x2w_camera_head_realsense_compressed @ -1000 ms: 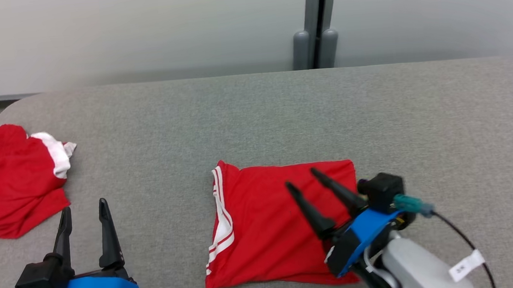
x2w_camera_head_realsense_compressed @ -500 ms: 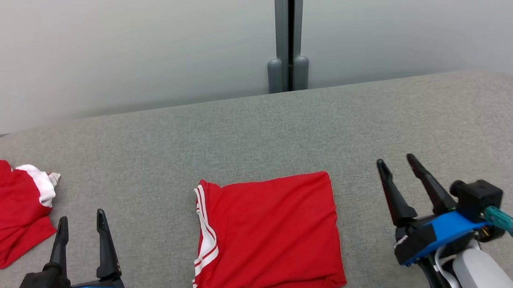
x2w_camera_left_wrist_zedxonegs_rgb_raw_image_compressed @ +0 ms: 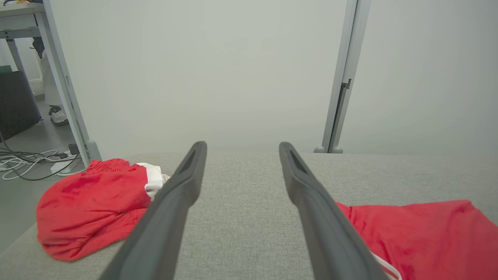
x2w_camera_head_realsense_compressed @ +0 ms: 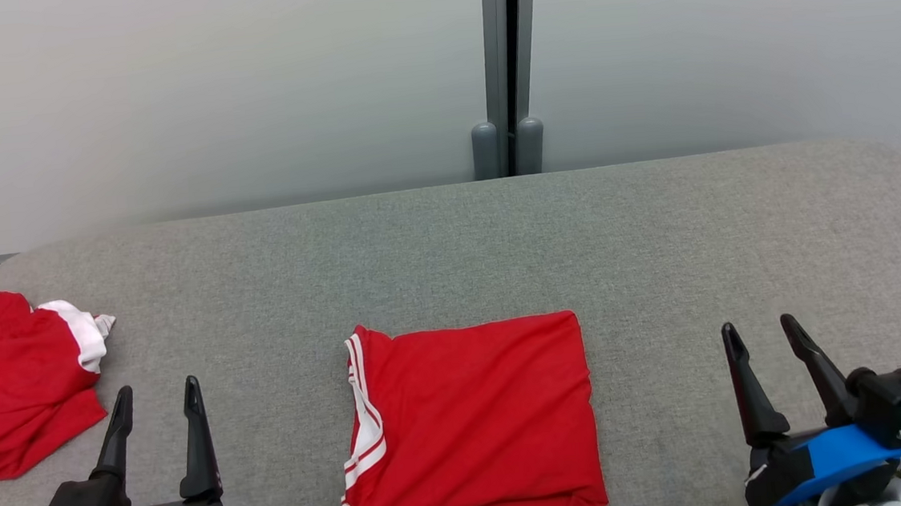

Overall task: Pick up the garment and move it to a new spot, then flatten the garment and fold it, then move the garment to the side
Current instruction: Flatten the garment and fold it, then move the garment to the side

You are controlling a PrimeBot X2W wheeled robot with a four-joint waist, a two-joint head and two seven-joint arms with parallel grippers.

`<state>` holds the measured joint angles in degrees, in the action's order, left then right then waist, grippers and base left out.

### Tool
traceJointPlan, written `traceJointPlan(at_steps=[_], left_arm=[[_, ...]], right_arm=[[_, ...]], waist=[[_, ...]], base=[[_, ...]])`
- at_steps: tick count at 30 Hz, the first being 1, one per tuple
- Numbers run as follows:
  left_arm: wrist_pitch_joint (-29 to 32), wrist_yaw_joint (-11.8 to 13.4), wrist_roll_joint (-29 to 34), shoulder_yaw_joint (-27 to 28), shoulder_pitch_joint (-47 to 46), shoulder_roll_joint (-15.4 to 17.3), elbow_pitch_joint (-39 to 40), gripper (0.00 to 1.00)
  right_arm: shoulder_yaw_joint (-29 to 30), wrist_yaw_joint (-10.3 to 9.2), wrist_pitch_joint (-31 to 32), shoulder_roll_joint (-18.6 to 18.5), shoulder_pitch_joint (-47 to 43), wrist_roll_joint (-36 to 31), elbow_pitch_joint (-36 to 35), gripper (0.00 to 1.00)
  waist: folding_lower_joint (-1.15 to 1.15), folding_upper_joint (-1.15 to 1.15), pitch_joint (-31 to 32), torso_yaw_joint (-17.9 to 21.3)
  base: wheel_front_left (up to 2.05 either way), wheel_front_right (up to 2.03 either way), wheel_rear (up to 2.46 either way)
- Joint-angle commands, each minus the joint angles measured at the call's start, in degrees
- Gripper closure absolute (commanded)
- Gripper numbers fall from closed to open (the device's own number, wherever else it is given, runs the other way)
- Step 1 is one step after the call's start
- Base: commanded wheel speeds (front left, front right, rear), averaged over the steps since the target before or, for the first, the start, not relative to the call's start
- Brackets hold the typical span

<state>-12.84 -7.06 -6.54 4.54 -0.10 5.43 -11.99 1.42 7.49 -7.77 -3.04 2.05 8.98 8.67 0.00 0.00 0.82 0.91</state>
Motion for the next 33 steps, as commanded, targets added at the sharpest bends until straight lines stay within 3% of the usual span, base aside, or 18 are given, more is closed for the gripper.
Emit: traceJointPlan(at_steps=[1, 11, 24, 33], left_arm=[[0.2, 0.3, -0.1, -0.2, 0.7, 0.5, 0.5, 0.00], [3.8, 0.9, -0.6, -0.6, 1.4, 0.9, 2.9, 0.00], [3.6, 1.4, -1.4, -0.9, 1.5, 1.5, 2.5, 0.00], [3.1, 1.4, -2.0, -1.3, 0.0, 1.8, 2.1, 0.00]], right_arm=[[0.3, 0.01, 0.3, 0.1, -1.1, -0.5, -0.5, 0.00], [0.2, 0.01, 2.4, 0.1, -3.1, 0.2, -1.9, 0.00], [0.0, 0.01, 2.9, 0.2, -2.9, 0.0, -1.7, 0.00], [-3.0, 0.01, 3.4, 0.1, 2.2, -1.7, 1.6, 0.00]], waist=[[0.00, 0.00, 0.0, 0.0], [0.00, 0.00, 0.1, -0.4], [0.00, 0.00, -0.2, -0.6], [0.00, 0.00, -1.3, -1.7]], base=[[0.00, 0.00, 0.00], [0.00, 0.00, 0.00], [0.00, 0.00, 0.00], [0.00, 0.00, 0.00]])
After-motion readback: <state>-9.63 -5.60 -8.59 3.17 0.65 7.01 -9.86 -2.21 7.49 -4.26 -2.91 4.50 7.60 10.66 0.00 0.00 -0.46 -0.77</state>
